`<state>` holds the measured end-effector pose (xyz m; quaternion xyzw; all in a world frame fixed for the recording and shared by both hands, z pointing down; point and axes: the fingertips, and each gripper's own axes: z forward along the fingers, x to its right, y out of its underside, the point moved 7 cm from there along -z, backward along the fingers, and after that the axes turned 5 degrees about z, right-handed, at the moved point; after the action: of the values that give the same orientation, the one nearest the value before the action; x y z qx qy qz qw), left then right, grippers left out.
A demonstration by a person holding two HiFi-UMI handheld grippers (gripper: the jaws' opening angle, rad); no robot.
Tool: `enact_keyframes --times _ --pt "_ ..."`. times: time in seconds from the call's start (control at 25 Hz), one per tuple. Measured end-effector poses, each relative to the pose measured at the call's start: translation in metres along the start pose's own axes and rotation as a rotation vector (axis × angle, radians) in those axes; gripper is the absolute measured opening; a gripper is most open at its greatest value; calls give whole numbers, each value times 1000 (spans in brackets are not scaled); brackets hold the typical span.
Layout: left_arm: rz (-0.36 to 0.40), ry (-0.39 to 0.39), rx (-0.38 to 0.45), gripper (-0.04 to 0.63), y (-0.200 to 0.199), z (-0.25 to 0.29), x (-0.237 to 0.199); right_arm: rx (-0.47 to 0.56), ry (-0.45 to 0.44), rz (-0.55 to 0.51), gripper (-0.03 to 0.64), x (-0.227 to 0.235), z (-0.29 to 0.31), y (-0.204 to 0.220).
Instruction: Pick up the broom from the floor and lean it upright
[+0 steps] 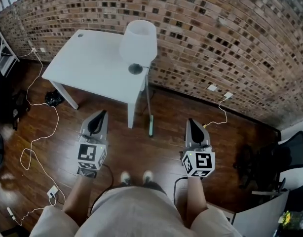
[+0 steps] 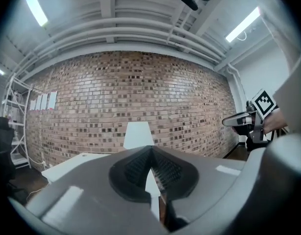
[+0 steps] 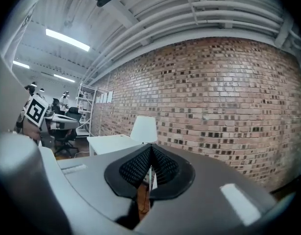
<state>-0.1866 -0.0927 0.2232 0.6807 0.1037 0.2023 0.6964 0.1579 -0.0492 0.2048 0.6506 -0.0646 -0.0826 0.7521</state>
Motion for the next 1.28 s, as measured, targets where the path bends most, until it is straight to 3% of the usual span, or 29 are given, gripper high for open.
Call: enact_keyframes --times 0.32,0.8,1.08,1.28 --pt "0 3 -14 0 -4 -12 47 19 -11 68 12 13 -23 6" --pt "16 15 -22 0 -7 -25 48 -5 15 47 12 12 -39 7" --pt "59 106 11 0 -5 -45 49 5 30 59 12 -12 -62 5" --pt "73 115 9 0 0 -72 65 -5 37 68 12 -18 -91 13"
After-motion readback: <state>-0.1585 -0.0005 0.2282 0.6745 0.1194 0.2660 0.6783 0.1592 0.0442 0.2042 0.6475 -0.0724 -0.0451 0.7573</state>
